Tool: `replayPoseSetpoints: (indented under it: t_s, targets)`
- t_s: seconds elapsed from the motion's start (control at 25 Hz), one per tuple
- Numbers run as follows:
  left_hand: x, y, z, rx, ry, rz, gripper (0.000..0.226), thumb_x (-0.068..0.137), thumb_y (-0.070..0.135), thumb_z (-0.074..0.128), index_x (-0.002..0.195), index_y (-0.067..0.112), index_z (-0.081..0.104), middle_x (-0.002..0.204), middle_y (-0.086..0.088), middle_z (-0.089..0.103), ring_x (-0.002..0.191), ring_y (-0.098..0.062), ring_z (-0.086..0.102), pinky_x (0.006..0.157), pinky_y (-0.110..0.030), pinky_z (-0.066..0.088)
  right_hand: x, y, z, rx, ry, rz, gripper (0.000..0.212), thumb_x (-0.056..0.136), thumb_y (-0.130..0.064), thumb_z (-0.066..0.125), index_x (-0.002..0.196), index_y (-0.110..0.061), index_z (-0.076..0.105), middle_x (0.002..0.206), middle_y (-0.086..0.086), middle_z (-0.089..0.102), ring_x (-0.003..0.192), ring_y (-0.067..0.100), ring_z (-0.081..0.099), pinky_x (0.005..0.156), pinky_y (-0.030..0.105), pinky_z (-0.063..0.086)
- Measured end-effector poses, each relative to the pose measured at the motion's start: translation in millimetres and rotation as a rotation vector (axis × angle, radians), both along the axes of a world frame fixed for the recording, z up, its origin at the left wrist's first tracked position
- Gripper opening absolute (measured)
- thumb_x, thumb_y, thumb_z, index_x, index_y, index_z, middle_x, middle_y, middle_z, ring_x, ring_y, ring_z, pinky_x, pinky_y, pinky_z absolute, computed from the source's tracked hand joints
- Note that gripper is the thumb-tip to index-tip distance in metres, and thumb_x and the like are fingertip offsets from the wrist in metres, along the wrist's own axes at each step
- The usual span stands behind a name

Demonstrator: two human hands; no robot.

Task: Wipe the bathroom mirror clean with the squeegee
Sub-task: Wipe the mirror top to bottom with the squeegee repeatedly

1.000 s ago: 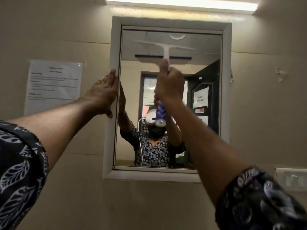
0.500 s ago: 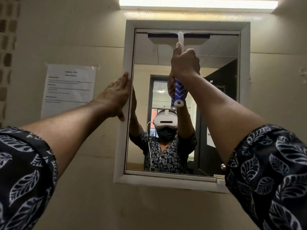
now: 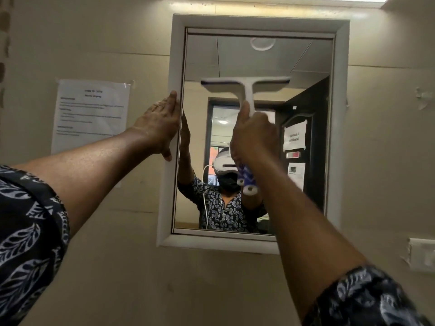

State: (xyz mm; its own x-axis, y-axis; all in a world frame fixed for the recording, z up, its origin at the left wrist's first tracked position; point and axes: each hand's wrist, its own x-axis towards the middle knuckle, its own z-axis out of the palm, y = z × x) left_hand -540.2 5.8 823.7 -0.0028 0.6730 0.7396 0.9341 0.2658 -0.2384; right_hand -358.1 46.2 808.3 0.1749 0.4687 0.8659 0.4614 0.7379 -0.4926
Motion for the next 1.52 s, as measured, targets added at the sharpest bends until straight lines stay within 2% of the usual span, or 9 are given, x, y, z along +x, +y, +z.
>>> replayPoseSetpoints:
  t_s: [0.2,0.36,0.68,0.8,1.04,1.16,1.28,1.4,1.52]
  targets:
    - [1,2,-1,-0.003,-0.011,0.017,0.139,0.056,0.025,0.087,0.145,0.003,-0.018,0.154,-0.014,-0.022,0.145,-0.030,-0.009,0.118,-0.036,0.003,-9,-1,-116,-0.130,-0.004,0.016,0.063,0.087,-0.061,0.013,0.099,-0.015,0.054,0.084,0.008,0.064,0.072,0.022,0.064,0.062,0.040,0.057]
    - [3,-1,1,-0.018,0.004,0.043,0.141,0.055,0.029,0.087,0.145,0.002,-0.018,0.154,-0.015,-0.022,0.145,-0.030,-0.008,0.117,-0.036,0.002,-20,-13,-184,-0.157,-0.026,-0.029,0.063,0.081,-0.064,0.005,0.103,-0.025,0.050,0.079,-0.006,0.059,0.064,0.004,0.058,0.052,0.018,0.051]
    - [6,-4,2,-0.037,-0.018,0.045,0.141,0.055,0.029,0.087,0.145,0.001,-0.018,0.154,-0.017,-0.020,0.145,-0.031,-0.008,0.117,-0.036,0.003,-23,-33,-263,-0.395,-0.127,-0.108,0.032,0.094,-0.052,0.026,0.088,-0.030,0.048,0.062,-0.009,0.053,0.055,0.004,0.057,0.053,0.018,0.049]
    - [9,-4,3,-0.044,-0.023,0.054,0.141,0.055,0.030,0.087,0.145,0.000,-0.017,0.154,-0.017,-0.020,0.145,-0.032,-0.007,0.117,-0.037,0.003,-19,-41,-280,-0.464,-0.168,-0.197,0.032,0.094,-0.055,0.023,0.087,-0.032,0.044,0.057,-0.011,0.044,0.051,0.002,0.048,0.051,0.011,0.038]
    - [17,-7,-1,-0.028,-0.041,0.086,0.137,0.058,0.026,0.086,0.145,-0.001,-0.017,0.154,-0.019,-0.021,0.144,-0.033,-0.009,0.117,-0.039,0.003,-24,-49,-283,-0.467,-0.096,-0.226,0.034,0.091,-0.048,0.044,0.082,-0.020,0.061,0.055,-0.004,0.053,0.051,0.012,0.059,0.050,0.023,0.046]
    - [22,-5,-3,-0.006,-0.040,0.094,0.132,0.061,0.018,0.084,0.145,-0.002,-0.015,0.154,-0.019,-0.020,0.144,-0.034,-0.008,0.119,-0.040,0.005,-21,-54,-256,-0.362,0.030,-0.063,0.032,0.092,-0.044,0.043,0.069,-0.026,0.055,0.043,-0.007,0.042,0.036,0.003,0.045,0.037,0.009,0.033]
    - [23,-3,-4,0.010,-0.050,0.095,0.129,0.061,0.013,0.084,0.146,-0.003,-0.012,0.154,-0.020,-0.019,0.144,-0.034,-0.007,0.119,-0.040,0.006,-6,-46,-169,-0.151,0.117,0.131,0.042,0.091,-0.052,0.023,0.079,-0.026,0.054,0.058,-0.001,0.053,0.046,0.006,0.051,0.041,0.012,0.037]
    - [23,-1,-3,0.008,-0.061,0.103,0.129,0.061,0.013,0.084,0.146,-0.002,-0.012,0.154,-0.019,-0.019,0.145,-0.033,-0.008,0.118,-0.039,0.005,11,-26,-60,0.012,0.101,0.186,0.045,0.097,-0.047,0.026,0.077,-0.016,0.052,0.068,0.009,0.061,0.056,0.021,0.061,0.051,0.033,0.052]
    - [21,3,-3,0.020,-0.059,0.108,0.127,0.062,0.012,0.083,0.146,-0.002,-0.012,0.154,-0.019,-0.019,0.145,-0.033,-0.007,0.118,-0.038,0.004,25,-7,28,0.081,0.143,0.101,0.042,0.100,-0.041,0.029,0.067,-0.020,0.044,0.060,0.003,0.054,0.051,0.018,0.056,0.049,0.032,0.048]
